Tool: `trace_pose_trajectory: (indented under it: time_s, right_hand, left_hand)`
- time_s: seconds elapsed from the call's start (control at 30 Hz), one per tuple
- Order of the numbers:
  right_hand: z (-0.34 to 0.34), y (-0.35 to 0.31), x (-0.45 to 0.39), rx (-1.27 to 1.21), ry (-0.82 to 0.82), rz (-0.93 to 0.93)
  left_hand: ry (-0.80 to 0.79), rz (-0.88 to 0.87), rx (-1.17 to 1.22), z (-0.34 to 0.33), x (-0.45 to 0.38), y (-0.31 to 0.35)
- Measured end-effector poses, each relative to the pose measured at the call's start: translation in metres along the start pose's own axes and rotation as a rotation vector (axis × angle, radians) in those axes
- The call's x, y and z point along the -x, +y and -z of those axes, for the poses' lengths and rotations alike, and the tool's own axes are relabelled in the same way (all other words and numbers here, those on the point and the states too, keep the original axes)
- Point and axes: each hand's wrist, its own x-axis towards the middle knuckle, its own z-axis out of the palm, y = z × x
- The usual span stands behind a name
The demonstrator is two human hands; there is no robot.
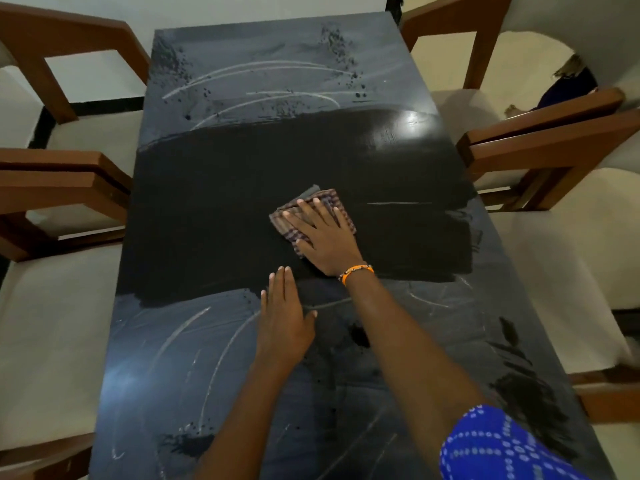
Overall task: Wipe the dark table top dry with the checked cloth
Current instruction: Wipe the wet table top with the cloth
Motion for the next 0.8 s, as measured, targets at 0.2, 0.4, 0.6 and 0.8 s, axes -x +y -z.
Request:
trace_pose_trajectory:
  time_s: [0.2, 0.4, 0.6, 0.8]
  right_hand:
    - [0.034, 0.154, 0.044, 0.007, 0.125, -0.424]
    - [0.045, 0.209, 0.068, -0.066, 0.177, -0.718]
    - [0.027, 0.115, 0.017, -0.023, 0.142, -0.456]
    - [0.023, 0.077, -0.014, -0.014, 0.046, -0.042]
  left_hand:
    - [-0.028, -0.101, 0.005, -0.017, -0.007, 0.045]
    - [-0.101, -0.092, -0.021, -0.035, -0.006, 0.066]
    - [-0.097, -0.058, -0.061, -0.036, -0.008, 0.077]
    - [-0.117, -0.043, -0.026, -0.042, -0.007, 0.093]
